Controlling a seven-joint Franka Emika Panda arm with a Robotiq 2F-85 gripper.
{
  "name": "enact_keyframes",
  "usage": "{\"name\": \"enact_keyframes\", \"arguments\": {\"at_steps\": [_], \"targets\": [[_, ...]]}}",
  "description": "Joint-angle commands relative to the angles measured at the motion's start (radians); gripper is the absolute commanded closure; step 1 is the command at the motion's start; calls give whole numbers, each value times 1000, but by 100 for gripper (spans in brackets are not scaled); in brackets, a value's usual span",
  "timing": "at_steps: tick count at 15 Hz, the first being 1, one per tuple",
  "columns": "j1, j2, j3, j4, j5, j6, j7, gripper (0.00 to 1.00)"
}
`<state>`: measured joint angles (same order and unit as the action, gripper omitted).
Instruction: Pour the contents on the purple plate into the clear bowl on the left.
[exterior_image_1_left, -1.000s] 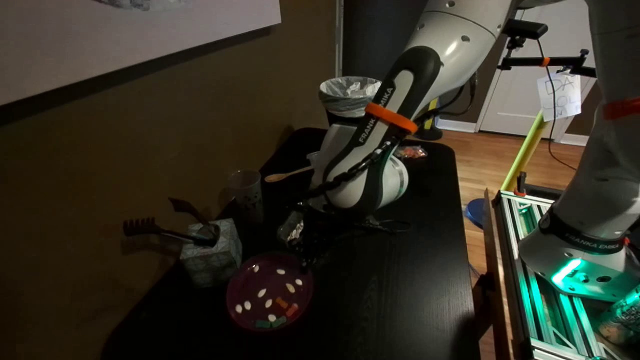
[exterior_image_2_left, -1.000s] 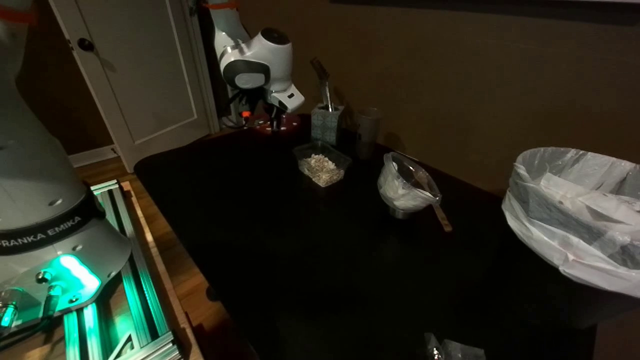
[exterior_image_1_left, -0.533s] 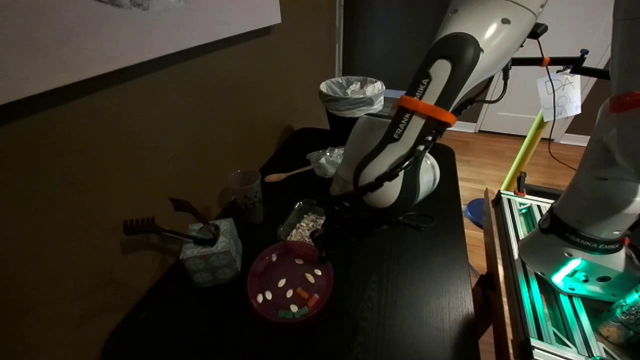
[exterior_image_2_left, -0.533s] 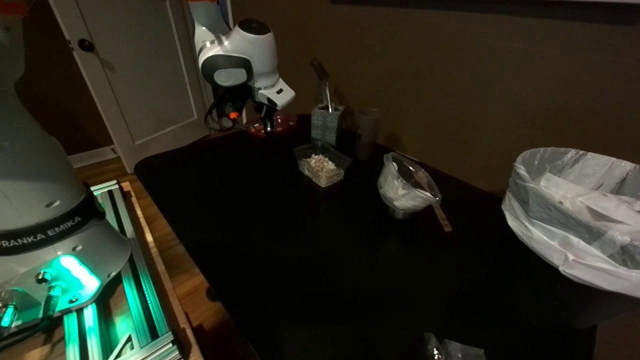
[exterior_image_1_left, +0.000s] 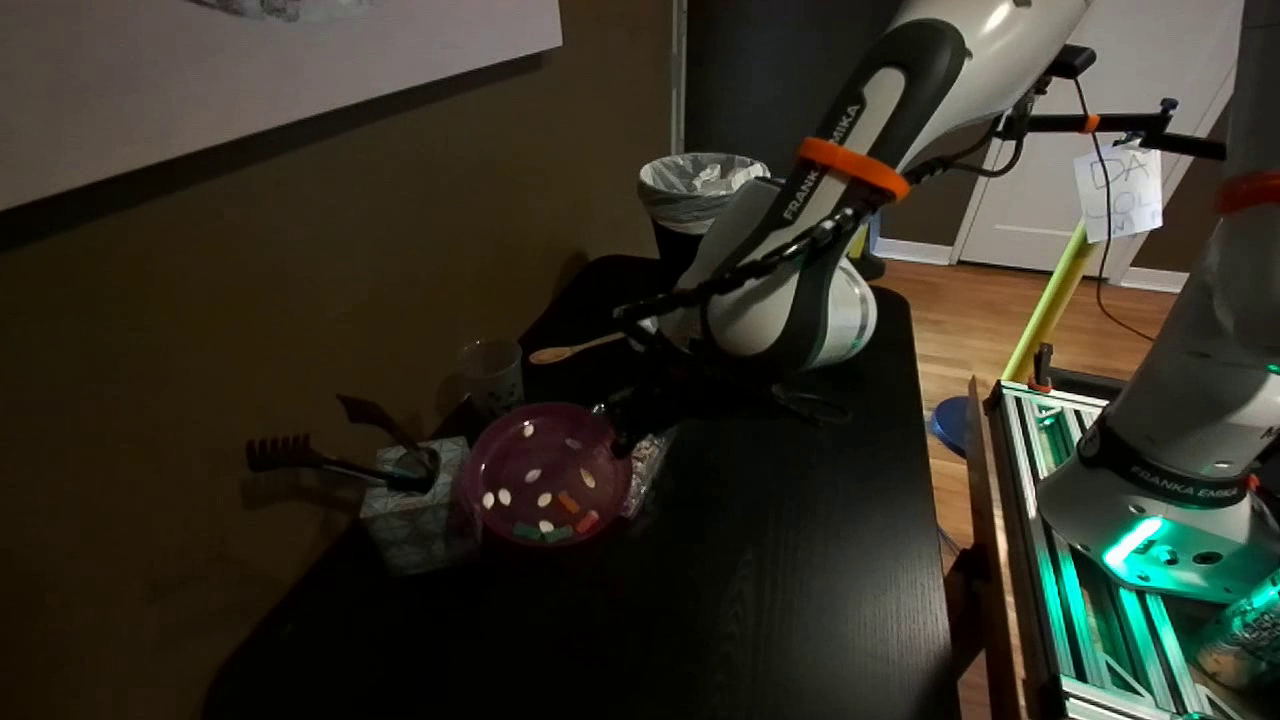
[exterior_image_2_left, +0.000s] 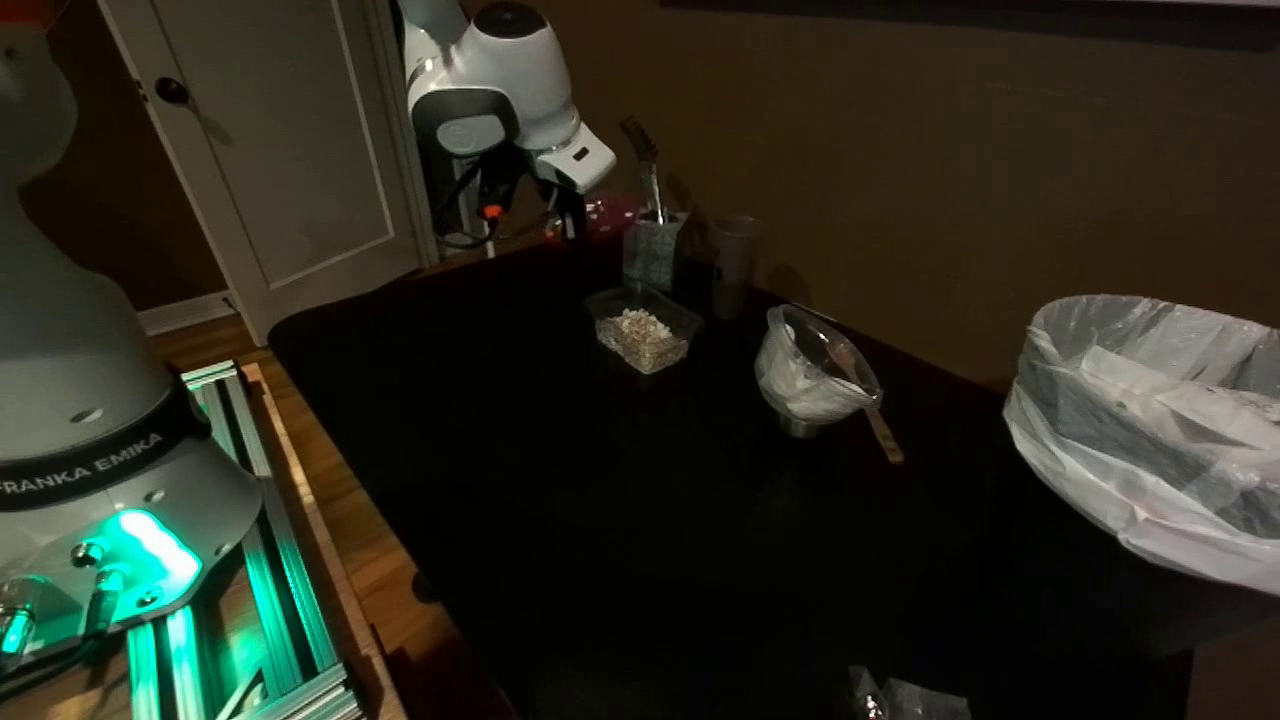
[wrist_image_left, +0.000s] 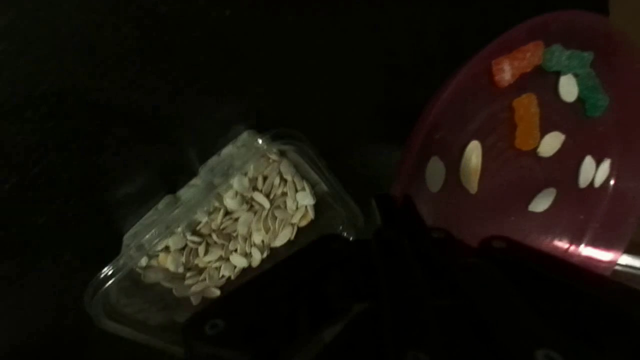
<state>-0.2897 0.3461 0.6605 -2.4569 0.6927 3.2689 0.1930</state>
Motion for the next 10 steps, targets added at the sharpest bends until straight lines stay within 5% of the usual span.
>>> {"name": "enact_keyframes", "arguments": {"at_steps": [1, 10], "targets": [[-122, -80, 83, -75, 19, 45, -6, 99], [-173, -126, 28, -167, 0, 157, -18, 99]]}}
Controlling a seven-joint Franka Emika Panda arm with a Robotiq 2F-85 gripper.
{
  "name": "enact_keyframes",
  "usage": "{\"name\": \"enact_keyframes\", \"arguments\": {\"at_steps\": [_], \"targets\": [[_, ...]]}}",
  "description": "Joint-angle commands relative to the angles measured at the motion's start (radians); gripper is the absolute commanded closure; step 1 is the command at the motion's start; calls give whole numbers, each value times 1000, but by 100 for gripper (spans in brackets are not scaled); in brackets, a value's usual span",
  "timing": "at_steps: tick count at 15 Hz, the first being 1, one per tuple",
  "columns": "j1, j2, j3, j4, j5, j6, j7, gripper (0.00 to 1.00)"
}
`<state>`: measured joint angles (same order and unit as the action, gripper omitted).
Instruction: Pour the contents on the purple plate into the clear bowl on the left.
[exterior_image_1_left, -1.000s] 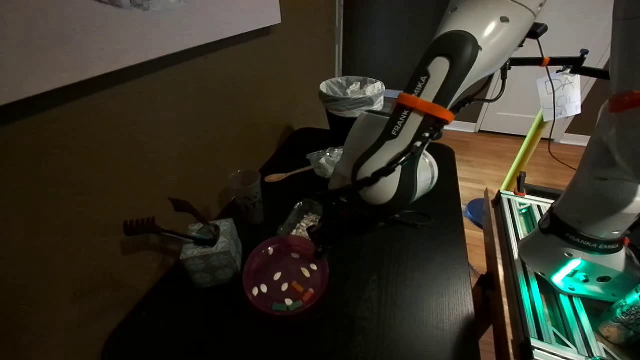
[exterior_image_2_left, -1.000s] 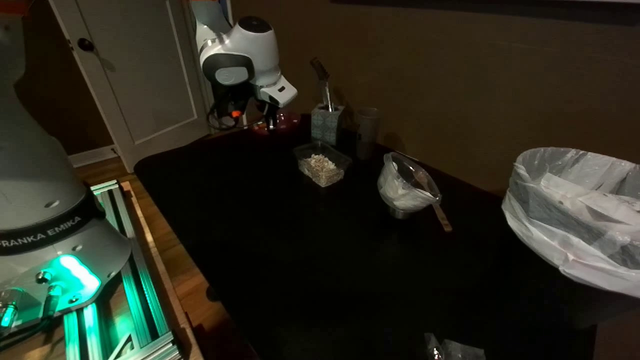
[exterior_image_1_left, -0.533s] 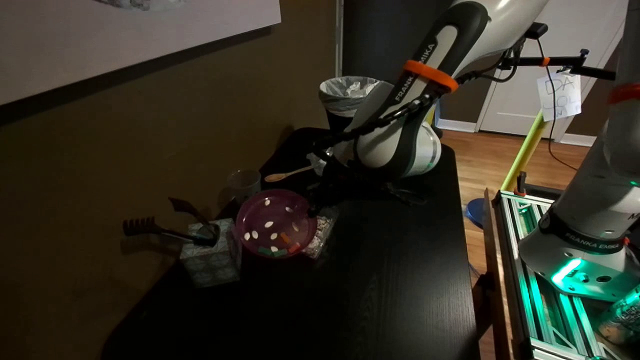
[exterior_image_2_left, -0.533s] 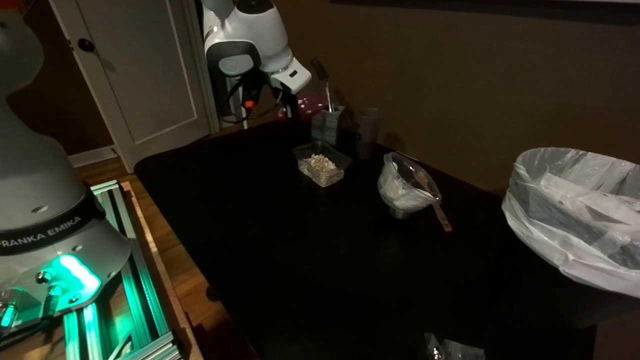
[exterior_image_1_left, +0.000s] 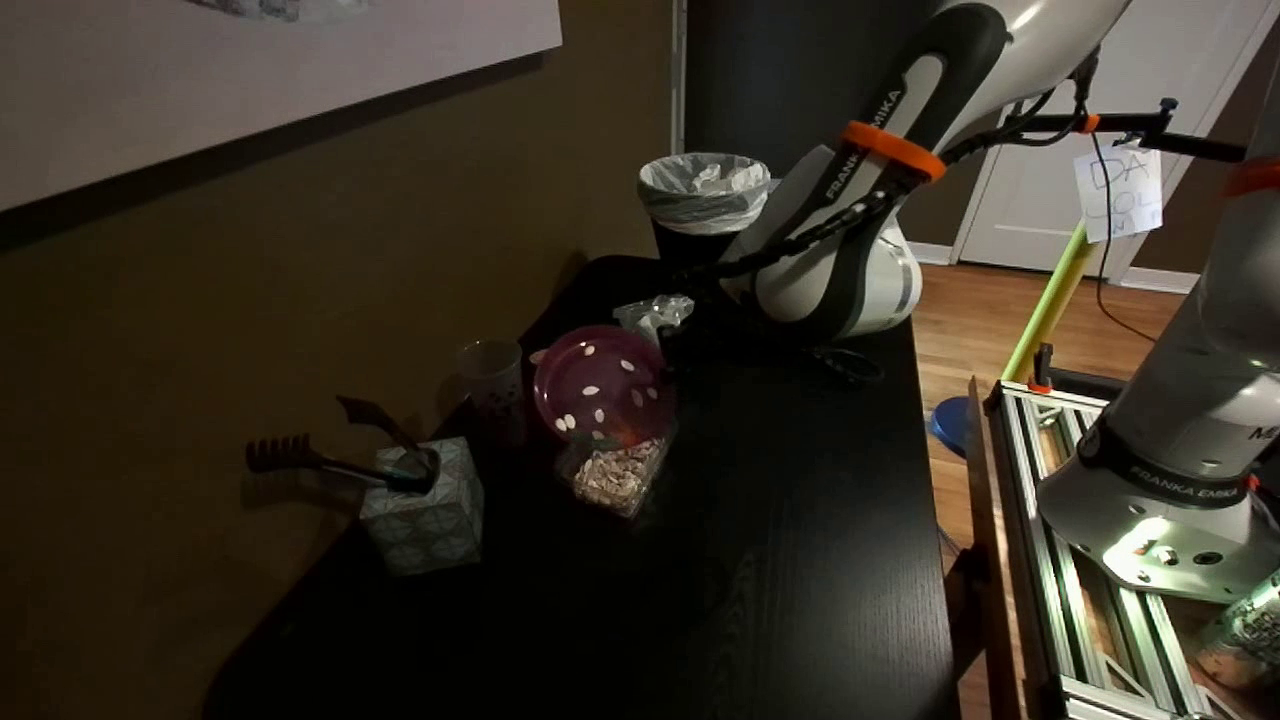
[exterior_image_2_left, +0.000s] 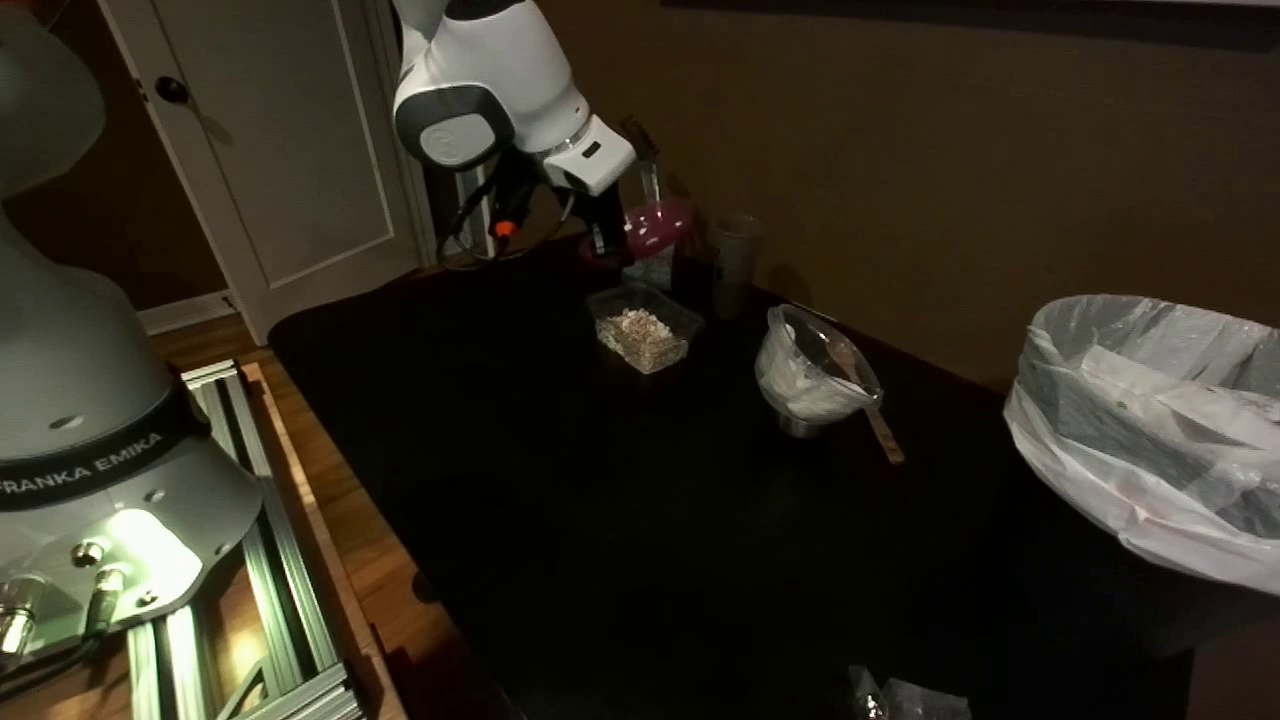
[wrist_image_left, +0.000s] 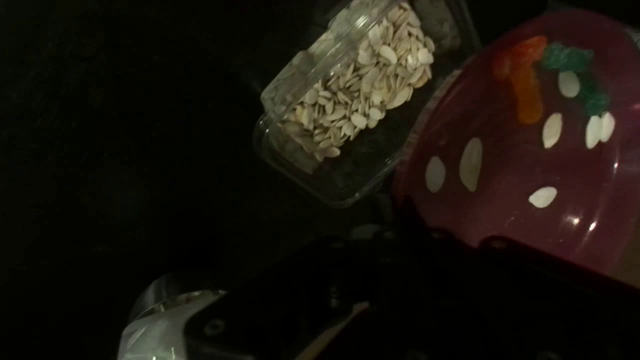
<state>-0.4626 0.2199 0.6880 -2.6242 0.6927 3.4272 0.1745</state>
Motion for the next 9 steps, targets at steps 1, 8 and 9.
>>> {"name": "enact_keyframes", "arguments": {"at_steps": [1, 8, 9], "targets": [[-4, -1, 0, -4, 0, 5, 0, 96], [231, 9, -267, -15, -26, 227, 55, 99], [182, 48, -201, 11, 85, 283, -57, 99]]}}
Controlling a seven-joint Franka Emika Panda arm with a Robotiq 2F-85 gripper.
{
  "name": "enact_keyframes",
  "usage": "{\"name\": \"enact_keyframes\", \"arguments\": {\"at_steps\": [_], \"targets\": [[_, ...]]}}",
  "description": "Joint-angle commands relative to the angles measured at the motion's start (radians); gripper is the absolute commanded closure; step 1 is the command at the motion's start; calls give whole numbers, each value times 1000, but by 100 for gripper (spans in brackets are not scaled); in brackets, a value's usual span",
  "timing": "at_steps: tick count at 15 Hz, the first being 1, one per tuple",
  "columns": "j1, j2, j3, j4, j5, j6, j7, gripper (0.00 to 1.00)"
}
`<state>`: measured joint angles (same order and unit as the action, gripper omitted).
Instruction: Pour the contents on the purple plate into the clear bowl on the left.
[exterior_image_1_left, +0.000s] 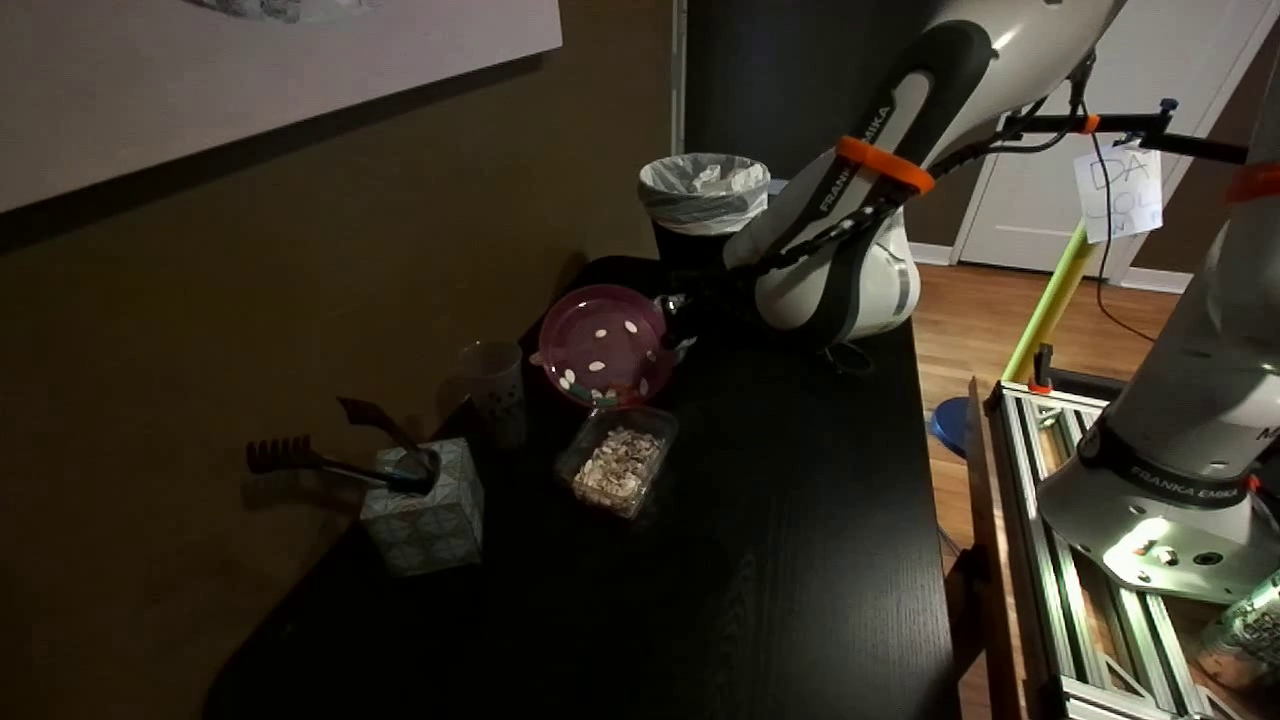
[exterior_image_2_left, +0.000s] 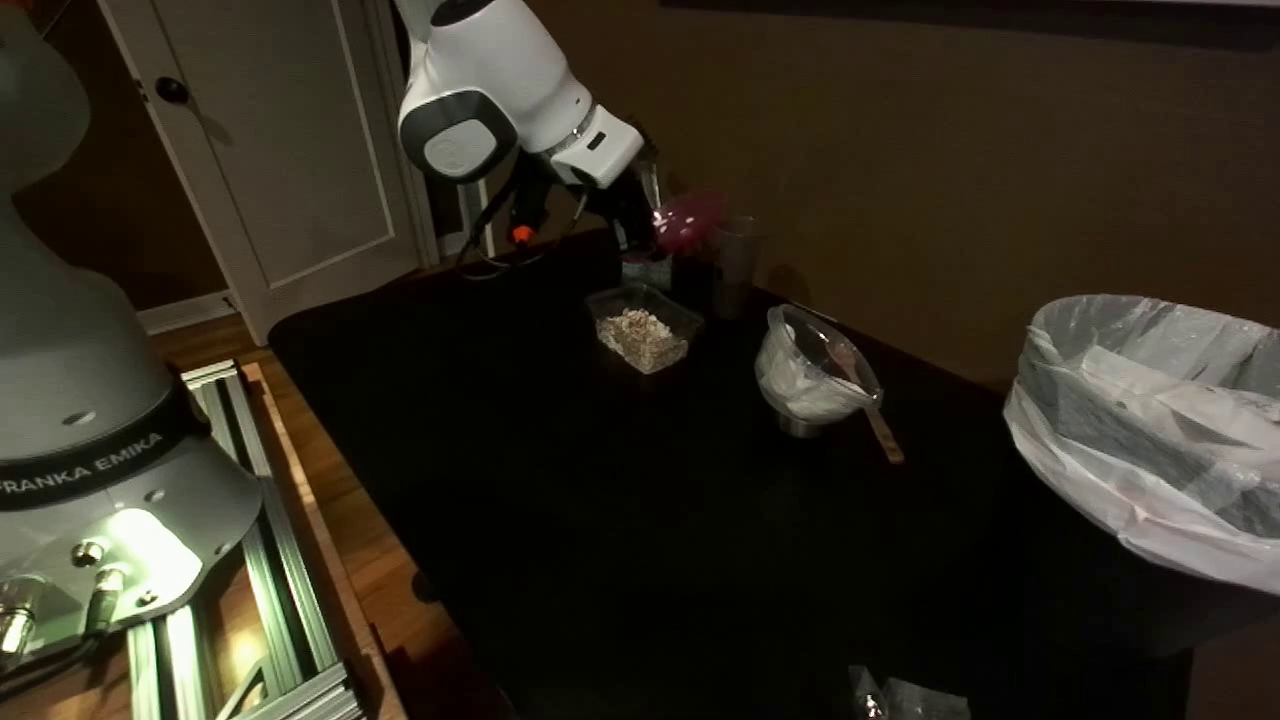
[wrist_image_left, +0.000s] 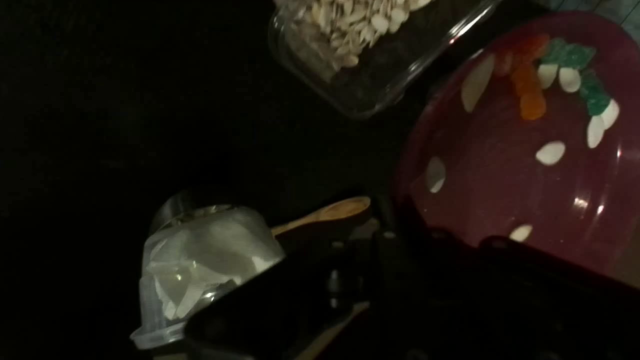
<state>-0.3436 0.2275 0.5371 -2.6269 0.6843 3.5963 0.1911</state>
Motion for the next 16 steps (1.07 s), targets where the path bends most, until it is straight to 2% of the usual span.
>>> {"name": "enact_keyframes", "arguments": {"at_steps": [1, 4, 5, 9, 12, 16], "targets": [[103, 54, -86, 20, 113, 146, -93, 99], [152, 116, -94, 47, 159, 252, -155, 99], [305, 117, -241, 44, 112, 268, -102, 99], [489, 226, -368, 105, 138, 468, -152, 99], [565, 298, -420, 156, 157, 550, -180, 99], [609, 373, -471, 205, 182, 626, -236, 99]]}}
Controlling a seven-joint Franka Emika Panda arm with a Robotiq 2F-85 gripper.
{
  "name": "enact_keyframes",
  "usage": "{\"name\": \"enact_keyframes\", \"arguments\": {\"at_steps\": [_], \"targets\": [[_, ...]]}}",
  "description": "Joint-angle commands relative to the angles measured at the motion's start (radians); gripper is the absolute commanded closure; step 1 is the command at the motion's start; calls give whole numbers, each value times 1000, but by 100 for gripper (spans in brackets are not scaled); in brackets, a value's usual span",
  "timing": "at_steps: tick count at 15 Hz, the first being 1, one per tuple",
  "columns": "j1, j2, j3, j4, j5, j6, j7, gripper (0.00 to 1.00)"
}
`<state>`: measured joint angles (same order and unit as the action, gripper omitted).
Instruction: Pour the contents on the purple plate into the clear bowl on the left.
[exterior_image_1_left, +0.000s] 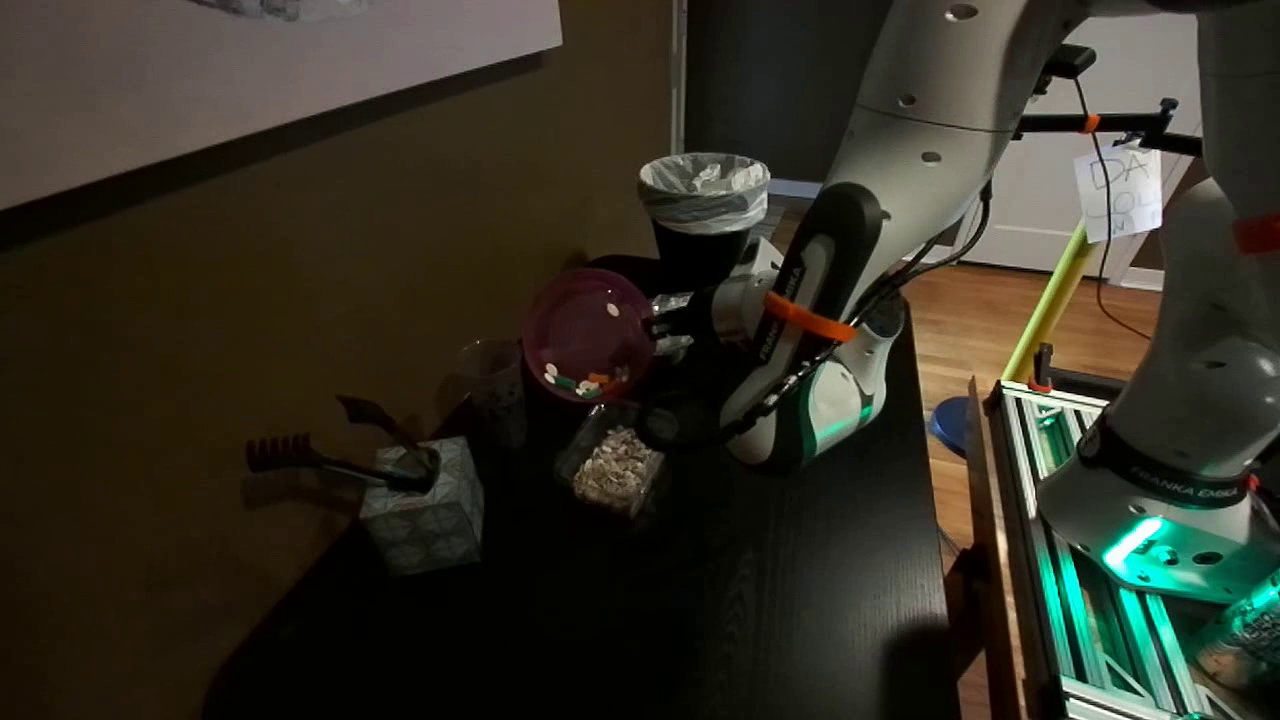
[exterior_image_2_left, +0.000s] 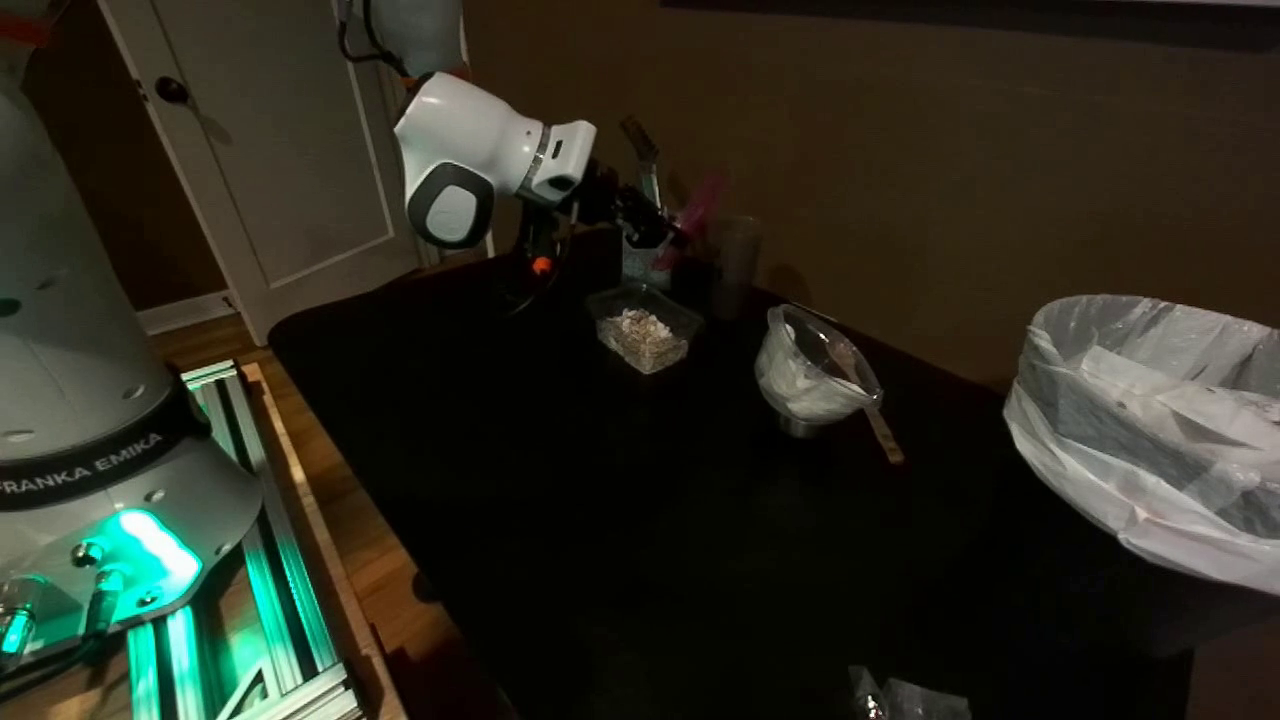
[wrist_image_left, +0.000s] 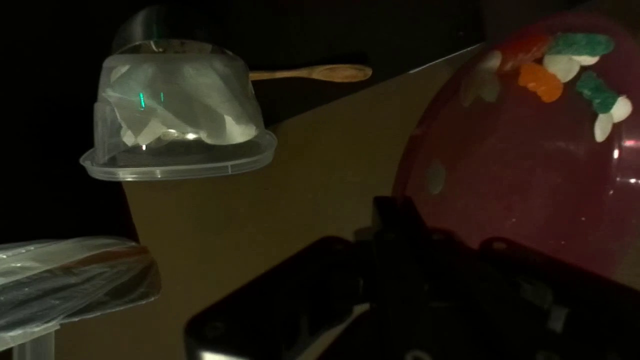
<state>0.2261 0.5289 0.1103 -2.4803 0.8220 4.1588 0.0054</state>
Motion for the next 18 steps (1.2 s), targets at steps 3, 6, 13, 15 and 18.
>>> {"name": "enact_keyframes", "arguments": {"at_steps": [3, 6, 13, 15, 18], "targets": [[113, 87, -135, 80, 64, 70, -70, 99], [148, 79, -172, 43, 48, 75, -57, 99], [79, -19, -65, -94, -14, 40, -37, 99], [84, 27, -66, -42, 13, 52, -56, 96], [73, -5, -51, -74, 11, 40, -51, 96]]}}
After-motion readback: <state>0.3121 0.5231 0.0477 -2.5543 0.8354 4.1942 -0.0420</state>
